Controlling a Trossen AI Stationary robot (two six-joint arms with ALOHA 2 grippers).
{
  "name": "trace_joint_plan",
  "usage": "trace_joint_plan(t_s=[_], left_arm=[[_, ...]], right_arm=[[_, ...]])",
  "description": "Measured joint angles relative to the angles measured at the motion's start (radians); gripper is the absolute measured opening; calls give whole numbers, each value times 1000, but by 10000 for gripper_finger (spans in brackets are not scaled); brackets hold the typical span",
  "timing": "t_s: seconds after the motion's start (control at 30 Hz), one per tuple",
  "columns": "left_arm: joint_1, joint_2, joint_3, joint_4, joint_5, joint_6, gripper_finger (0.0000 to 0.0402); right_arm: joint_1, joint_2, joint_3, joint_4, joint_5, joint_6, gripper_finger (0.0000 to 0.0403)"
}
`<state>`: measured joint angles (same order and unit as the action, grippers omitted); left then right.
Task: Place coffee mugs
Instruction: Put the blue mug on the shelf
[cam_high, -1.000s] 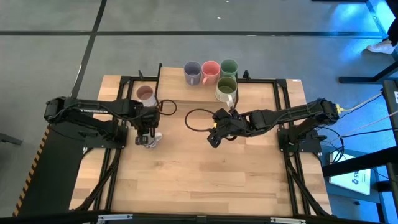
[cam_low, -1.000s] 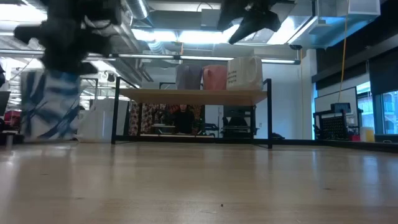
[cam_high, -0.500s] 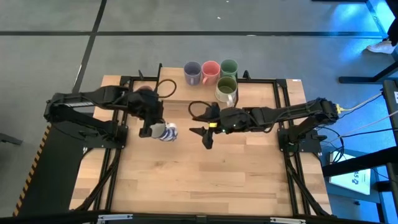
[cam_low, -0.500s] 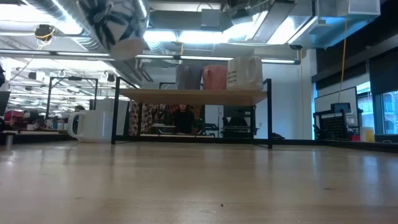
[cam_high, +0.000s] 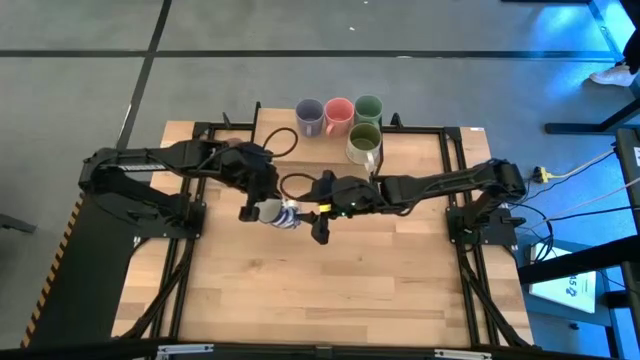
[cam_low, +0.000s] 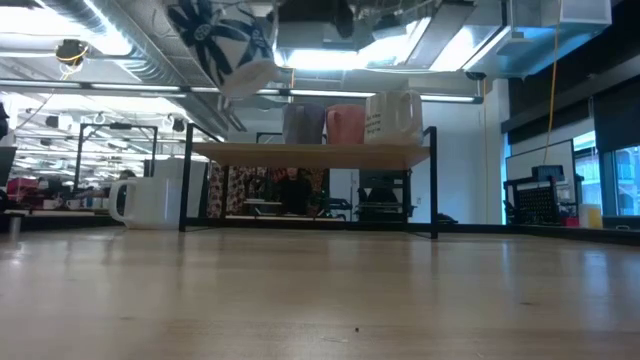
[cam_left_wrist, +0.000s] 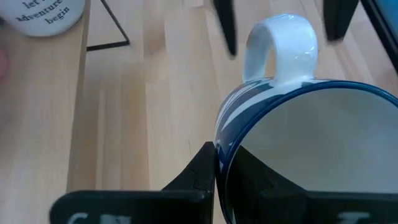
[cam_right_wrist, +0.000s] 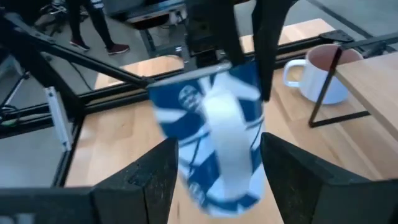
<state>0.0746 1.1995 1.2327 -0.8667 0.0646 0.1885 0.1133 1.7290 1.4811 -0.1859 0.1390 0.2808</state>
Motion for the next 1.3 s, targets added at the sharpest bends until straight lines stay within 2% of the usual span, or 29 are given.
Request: trace_joint_plan(t_s=[0.13, 0.23, 0.37, 0.57, 0.67, 0.77, 0.97, 1.1, 1.3], left_arm=[[0, 11, 0, 4, 0, 3, 17], [0, 13, 0, 22, 8, 29, 17], [0, 13, 0, 52, 9, 70, 17], [2, 13, 0, 46, 19, 83, 17], [2, 13, -1, 44, 9, 75, 19], [1, 13, -1, 52, -42, 56, 48], [2, -55, 1, 43, -178, -40, 118], [2, -136, 1, 32, -275, -132, 128], [2, -255, 1, 20, -318, -160, 131]], right_arm=[[-5, 5, 0, 2, 2, -8, 208], [-3, 11, 0, 6, -1, -28, 187], [-3, 14, -1, 4, -28, -47, 136], [-5, 22, 0, 3, -23, -78, 37], [-9, 22, 0, 1, -20, -86, 37], [-9, 22, 0, -3, 17, -76, 37], [7, 0, -5, -121, 160, -70, 37], [33, -23, -2, -150, 273, -18, 37], [83, -40, 0, -172, 586, 133, 37]])
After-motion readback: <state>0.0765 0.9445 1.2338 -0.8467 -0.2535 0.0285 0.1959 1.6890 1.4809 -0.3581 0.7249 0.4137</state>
